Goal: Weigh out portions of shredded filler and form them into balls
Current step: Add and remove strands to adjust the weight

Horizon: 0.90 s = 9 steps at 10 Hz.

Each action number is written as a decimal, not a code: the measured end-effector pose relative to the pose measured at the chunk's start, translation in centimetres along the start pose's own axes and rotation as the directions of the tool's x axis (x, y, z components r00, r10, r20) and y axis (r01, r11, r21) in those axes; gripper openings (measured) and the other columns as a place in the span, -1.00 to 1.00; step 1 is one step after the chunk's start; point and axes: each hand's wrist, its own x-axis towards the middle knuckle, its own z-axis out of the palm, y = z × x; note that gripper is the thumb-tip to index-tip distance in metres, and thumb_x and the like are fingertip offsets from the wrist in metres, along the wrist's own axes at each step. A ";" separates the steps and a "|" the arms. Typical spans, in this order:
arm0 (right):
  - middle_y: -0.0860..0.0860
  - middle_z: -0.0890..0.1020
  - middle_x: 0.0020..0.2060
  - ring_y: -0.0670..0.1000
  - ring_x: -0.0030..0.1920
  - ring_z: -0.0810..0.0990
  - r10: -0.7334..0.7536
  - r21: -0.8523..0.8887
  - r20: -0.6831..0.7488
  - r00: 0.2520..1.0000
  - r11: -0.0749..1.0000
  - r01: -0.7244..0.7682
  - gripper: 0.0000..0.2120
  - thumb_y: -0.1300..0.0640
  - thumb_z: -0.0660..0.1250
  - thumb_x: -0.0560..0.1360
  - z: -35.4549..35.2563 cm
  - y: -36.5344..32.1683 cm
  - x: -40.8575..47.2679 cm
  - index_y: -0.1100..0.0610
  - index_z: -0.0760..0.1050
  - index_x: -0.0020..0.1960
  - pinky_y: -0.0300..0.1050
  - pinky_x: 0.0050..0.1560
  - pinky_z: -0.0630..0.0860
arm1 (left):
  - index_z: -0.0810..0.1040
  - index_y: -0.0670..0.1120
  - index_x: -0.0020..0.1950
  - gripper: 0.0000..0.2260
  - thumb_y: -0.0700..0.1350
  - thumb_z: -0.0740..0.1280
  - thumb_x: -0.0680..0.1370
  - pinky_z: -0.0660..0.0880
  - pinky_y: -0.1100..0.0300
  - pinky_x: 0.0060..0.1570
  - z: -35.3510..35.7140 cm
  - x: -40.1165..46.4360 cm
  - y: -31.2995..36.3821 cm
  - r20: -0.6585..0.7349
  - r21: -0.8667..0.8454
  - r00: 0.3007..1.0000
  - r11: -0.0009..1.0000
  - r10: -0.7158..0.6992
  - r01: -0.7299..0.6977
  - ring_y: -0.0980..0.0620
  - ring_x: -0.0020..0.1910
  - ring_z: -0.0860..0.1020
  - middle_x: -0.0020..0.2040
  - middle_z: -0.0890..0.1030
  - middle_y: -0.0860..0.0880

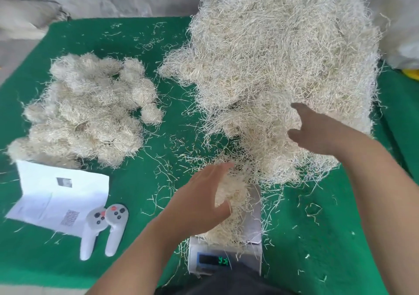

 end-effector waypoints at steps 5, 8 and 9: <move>-0.15 0.67 -0.21 -0.18 -0.28 0.56 -0.242 0.638 0.077 0.967 0.757 0.139 -0.92 0.07 0.39 0.59 16.2 -7.1 -8.7 -0.09 0.61 0.06 -0.21 -0.26 0.55 | 0.49 0.39 0.33 -0.63 -0.05 0.36 0.65 0.44 0.32 0.22 -1.2 0.2 1.0 -0.051 -0.327 0.998 0.943 0.040 -0.055 0.49 0.22 0.47 0.21 0.56 0.41; -0.03 0.60 0.04 -0.05 -0.06 0.59 -0.165 0.154 0.448 0.879 0.982 0.106 -0.50 -0.08 0.45 0.55 12.3 -3.3 -8.2 0.13 0.42 0.38 -0.14 -0.01 0.55 | 0.35 0.34 0.44 -0.51 -0.05 0.39 0.60 0.33 0.00 0.46 -3.3 -2.9 -4.9 0.028 0.012 0.985 0.985 -0.170 0.169 0.17 0.33 0.41 0.19 0.47 0.30; -0.11 0.32 0.53 0.02 0.42 0.44 -0.153 -0.013 0.459 0.875 0.984 0.178 -0.05 -0.36 0.49 0.41 9.5 -2.7 -9.1 -0.15 0.10 0.62 0.07 0.42 0.42 | 0.38 0.28 0.44 -0.58 -0.02 0.35 0.62 0.31 -0.07 0.47 -2.3 -2.9 -4.5 -0.130 -0.085 0.969 0.976 -0.211 0.201 0.11 0.40 0.33 0.27 0.44 0.21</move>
